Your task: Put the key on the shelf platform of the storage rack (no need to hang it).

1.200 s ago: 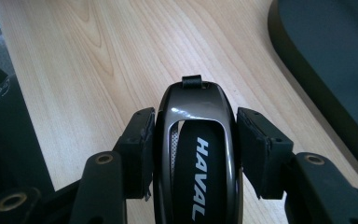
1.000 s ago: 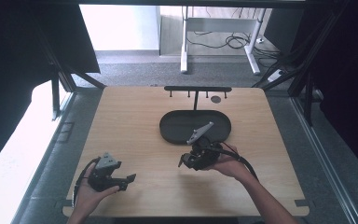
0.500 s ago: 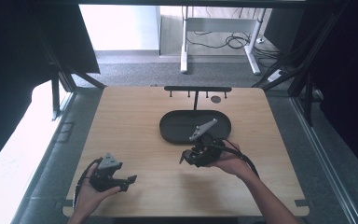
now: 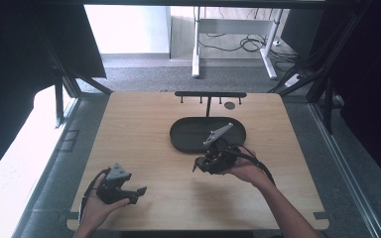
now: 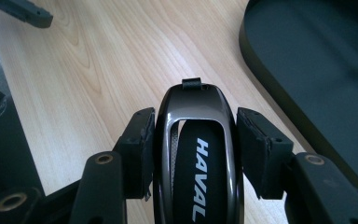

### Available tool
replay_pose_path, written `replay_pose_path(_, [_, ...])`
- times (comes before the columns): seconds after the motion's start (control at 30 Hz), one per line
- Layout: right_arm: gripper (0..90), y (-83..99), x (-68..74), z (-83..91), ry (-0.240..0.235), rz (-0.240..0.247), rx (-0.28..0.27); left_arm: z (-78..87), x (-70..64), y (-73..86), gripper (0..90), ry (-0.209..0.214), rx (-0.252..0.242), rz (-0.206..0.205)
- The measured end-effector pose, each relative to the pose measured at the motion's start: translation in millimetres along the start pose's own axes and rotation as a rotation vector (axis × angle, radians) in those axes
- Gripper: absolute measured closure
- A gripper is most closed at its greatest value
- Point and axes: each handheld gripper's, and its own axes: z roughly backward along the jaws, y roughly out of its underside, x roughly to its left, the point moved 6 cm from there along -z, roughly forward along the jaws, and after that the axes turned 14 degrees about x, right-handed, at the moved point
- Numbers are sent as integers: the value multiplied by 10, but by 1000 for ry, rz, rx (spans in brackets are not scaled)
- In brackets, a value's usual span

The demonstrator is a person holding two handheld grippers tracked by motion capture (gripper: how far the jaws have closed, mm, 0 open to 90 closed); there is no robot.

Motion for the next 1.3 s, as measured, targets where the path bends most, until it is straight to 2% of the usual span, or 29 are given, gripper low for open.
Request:
replay_pose_path(0.5, [493,-117,-156,83,17,-34,-19,7,6,2,224,1,-1,0])
replay_pose_path(0.77, [493,-136,-247,125,23,-54,-30,2,5,3,224,1,-1,4])
replay_pose_path(1.3, [493,-136,-337,164,26,-75,-44,2,6,6,224,2,1,4])
